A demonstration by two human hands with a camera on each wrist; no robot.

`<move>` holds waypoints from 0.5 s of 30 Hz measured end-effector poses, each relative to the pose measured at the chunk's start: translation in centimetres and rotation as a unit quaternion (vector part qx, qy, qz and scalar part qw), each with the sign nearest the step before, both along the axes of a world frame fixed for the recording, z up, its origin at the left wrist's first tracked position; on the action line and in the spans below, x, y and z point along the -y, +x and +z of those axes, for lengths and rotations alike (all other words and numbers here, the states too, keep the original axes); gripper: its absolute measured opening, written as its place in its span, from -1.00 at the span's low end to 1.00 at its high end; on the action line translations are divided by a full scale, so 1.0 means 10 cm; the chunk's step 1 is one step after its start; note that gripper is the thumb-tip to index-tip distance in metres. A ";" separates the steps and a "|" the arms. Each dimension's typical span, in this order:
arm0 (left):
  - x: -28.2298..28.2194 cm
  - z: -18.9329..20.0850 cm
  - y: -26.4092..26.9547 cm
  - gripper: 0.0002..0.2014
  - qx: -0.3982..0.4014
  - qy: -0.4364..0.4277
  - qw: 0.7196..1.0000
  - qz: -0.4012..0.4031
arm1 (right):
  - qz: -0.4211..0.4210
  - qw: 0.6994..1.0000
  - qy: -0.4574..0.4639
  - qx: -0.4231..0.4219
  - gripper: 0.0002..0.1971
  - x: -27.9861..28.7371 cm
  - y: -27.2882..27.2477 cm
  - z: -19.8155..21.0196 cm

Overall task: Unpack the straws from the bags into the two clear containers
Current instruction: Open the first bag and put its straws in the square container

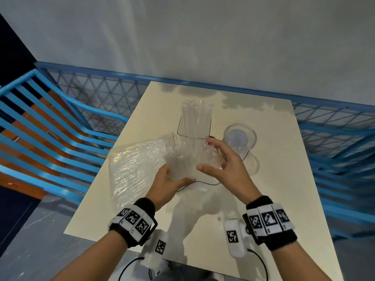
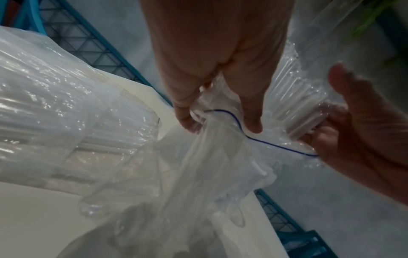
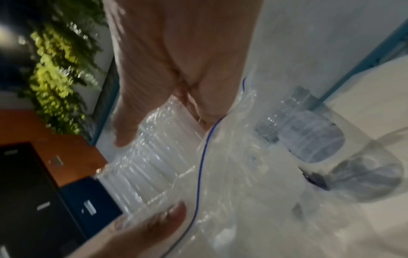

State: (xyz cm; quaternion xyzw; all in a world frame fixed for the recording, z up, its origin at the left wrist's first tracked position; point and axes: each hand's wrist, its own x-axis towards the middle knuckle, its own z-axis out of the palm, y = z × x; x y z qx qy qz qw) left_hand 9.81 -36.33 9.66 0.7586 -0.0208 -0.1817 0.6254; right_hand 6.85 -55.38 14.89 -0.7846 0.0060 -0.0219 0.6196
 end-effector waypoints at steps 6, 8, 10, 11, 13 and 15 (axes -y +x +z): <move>0.01 -0.24 -0.05 -0.34 -0.025 0.050 0.998 -0.003 | -0.068 0.997 -0.020 0.014 -0.76 -0.07 -0.08 -0.22; 0.01 -0.26 -0.06 -0.38 -0.023 0.067 0.997 -0.012 | -0.084 0.996 -0.022 0.020 -0.79 -0.07 -0.05 -0.24; 0.01 -0.26 -0.06 -0.39 -0.018 0.074 0.997 -0.014 | -0.101 0.994 -0.023 0.024 -0.88 -0.06 0.00 -0.23; 0.00 -0.25 -0.05 -0.40 -0.015 0.076 0.997 -0.013 | -0.107 0.994 -0.025 0.023 -0.90 -0.05 0.03 -0.22; 0.00 -0.22 -0.05 -0.42 -0.009 0.082 0.996 -0.016 | -0.119 0.992 -0.017 0.026 -0.90 -0.02 0.10 -0.16; -0.02 -0.20 -0.05 -0.43 -0.004 0.085 0.996 -0.019 | -0.133 0.990 -0.010 0.046 -0.91 0.04 0.17 -0.03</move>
